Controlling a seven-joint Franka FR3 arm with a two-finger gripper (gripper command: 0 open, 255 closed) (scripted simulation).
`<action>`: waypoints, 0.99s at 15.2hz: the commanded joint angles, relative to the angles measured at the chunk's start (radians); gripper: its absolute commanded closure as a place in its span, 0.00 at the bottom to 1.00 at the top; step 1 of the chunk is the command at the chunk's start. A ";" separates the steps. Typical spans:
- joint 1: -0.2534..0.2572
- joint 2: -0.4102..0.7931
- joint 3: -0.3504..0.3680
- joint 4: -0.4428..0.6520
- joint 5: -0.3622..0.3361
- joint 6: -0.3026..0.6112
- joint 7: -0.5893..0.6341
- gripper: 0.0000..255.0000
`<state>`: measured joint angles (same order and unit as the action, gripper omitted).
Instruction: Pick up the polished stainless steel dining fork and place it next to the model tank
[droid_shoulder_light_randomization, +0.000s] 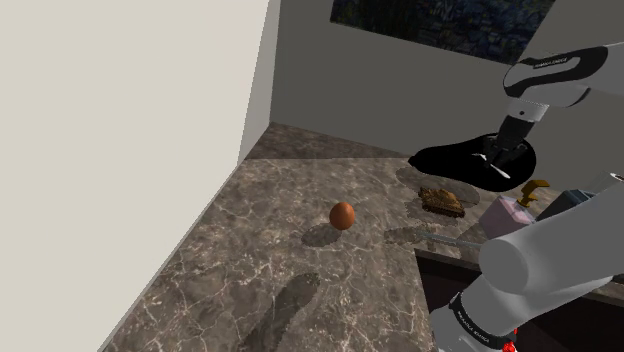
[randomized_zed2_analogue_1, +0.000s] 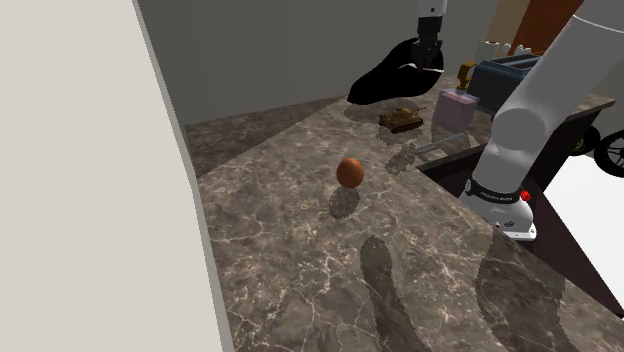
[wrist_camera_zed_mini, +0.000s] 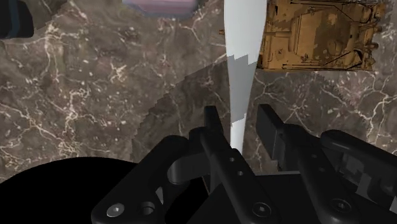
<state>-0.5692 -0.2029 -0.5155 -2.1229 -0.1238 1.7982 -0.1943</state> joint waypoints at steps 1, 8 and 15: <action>-0.014 0.049 -0.035 0.053 0.011 -0.005 -0.060 1.00; -0.048 0.167 -0.094 0.112 0.056 0.043 -0.174 1.00; -0.052 0.200 -0.099 0.048 0.073 0.135 -0.185 1.00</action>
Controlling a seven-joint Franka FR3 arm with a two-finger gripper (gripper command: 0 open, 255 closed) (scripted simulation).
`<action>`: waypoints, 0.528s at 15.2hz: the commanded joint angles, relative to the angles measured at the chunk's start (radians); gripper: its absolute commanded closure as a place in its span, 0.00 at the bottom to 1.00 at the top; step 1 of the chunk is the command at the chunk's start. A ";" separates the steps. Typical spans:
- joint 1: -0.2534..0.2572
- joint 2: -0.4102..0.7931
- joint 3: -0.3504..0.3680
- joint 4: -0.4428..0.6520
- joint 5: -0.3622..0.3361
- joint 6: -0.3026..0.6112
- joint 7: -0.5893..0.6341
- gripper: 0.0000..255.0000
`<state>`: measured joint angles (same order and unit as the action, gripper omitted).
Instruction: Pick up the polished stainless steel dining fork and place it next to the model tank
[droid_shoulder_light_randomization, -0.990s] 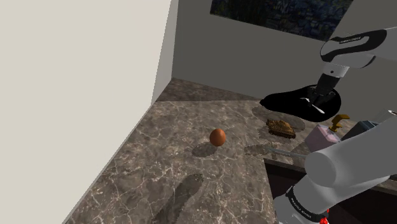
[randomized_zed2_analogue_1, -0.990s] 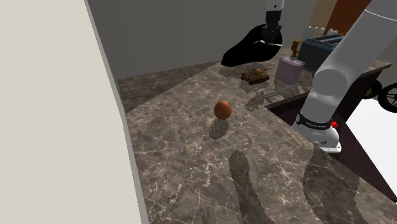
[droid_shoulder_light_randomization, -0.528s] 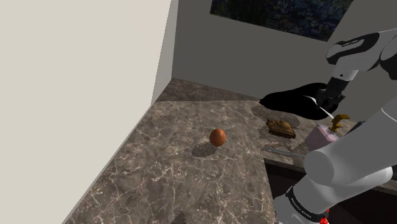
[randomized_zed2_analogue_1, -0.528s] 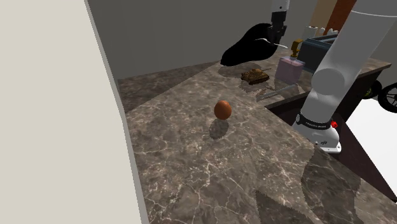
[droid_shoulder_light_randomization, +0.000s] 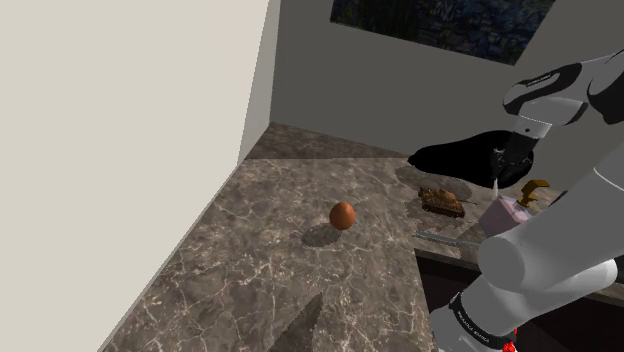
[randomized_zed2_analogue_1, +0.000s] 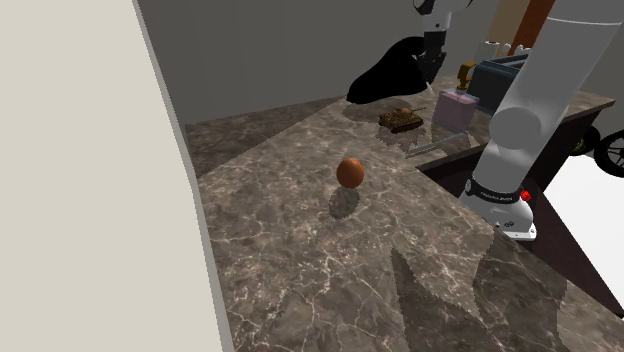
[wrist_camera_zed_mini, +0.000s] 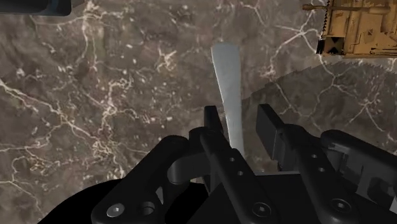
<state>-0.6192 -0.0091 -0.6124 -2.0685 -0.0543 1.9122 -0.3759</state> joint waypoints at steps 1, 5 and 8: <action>-0.002 0.012 -0.002 -0.015 0.007 0.034 -0.005 1.00; -0.005 0.038 -0.004 -0.046 0.021 0.087 -0.014 1.00; -0.007 0.060 -0.005 -0.067 0.034 0.126 -0.023 1.00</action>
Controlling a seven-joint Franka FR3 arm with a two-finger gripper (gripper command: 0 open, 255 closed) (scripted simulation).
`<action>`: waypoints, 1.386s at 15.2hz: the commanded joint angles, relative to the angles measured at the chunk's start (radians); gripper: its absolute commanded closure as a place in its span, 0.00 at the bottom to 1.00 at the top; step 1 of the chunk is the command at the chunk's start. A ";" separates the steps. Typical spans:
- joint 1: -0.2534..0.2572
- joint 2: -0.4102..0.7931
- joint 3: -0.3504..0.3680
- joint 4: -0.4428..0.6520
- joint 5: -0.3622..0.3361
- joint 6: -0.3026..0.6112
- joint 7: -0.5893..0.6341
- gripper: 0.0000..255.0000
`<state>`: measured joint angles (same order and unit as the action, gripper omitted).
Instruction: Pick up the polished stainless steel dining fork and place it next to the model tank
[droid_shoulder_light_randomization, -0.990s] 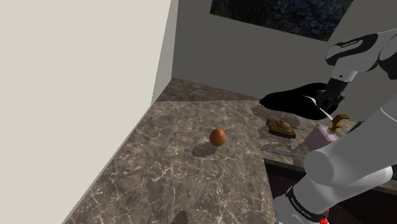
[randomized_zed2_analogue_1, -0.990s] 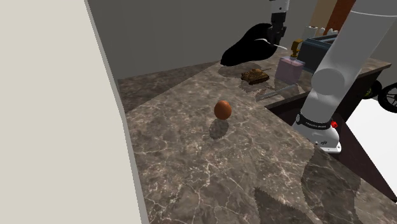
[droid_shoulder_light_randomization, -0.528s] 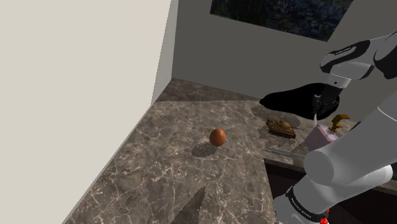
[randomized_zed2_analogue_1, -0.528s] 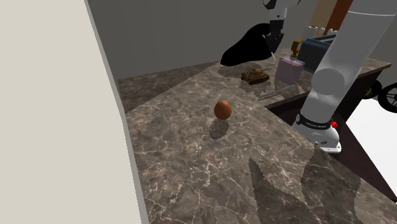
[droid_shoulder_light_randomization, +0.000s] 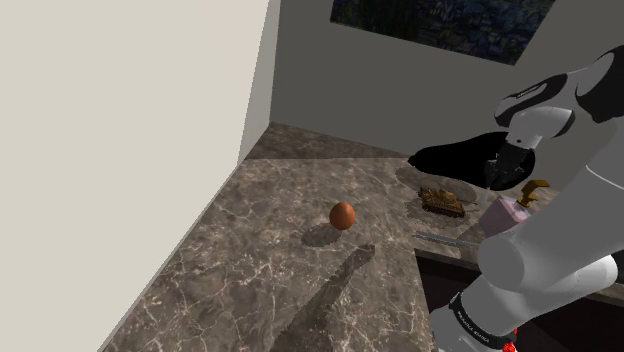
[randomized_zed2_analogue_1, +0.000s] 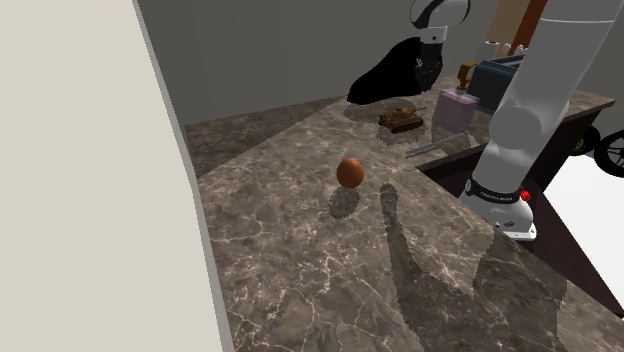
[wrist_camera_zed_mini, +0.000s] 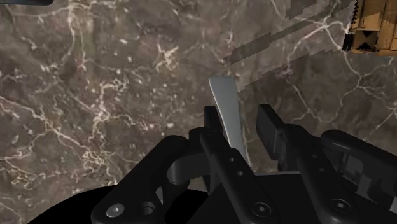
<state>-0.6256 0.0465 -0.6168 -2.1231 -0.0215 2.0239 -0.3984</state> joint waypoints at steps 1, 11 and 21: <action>-0.001 0.012 0.000 -0.019 0.006 0.027 -0.004 1.00; -0.011 0.094 0.005 -0.069 0.061 0.144 -0.040 1.00; -0.010 0.116 0.016 -0.084 0.078 0.177 -0.039 0.00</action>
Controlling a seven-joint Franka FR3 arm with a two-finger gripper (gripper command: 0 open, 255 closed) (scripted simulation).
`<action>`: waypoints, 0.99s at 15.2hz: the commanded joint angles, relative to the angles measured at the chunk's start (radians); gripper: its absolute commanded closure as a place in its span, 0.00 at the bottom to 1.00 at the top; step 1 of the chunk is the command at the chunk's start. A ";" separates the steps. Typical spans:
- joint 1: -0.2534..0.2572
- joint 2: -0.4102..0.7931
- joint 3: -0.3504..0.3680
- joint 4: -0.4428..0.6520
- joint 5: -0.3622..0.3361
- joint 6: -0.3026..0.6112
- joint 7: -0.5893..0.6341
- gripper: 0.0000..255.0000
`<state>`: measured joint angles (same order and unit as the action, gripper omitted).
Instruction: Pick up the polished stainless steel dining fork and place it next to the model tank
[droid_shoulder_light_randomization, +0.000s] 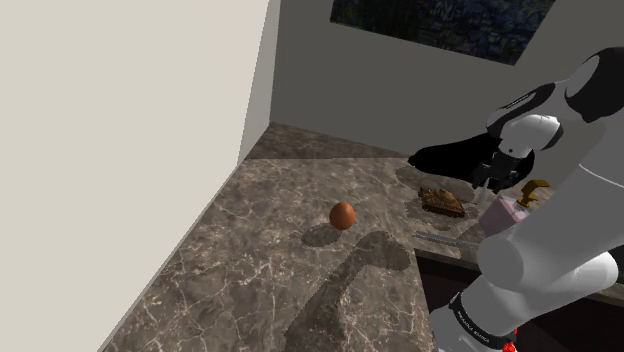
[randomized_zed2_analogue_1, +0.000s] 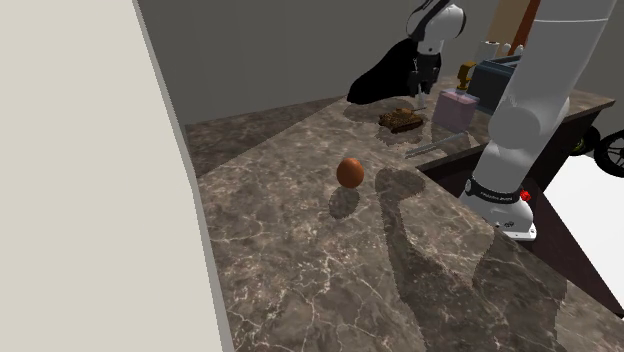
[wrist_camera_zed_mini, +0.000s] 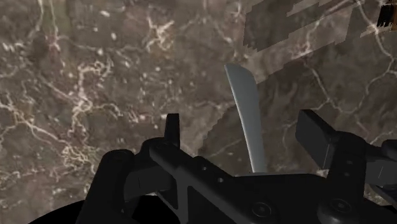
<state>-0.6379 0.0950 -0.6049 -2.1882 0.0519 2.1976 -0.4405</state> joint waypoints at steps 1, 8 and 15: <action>-0.002 0.061 0.000 -0.019 0.000 -0.002 -0.003 0.00; 0.007 -0.015 -0.007 0.072 -0.053 -0.154 0.032 0.00; 0.007 -0.015 -0.007 0.072 -0.053 -0.154 0.032 0.00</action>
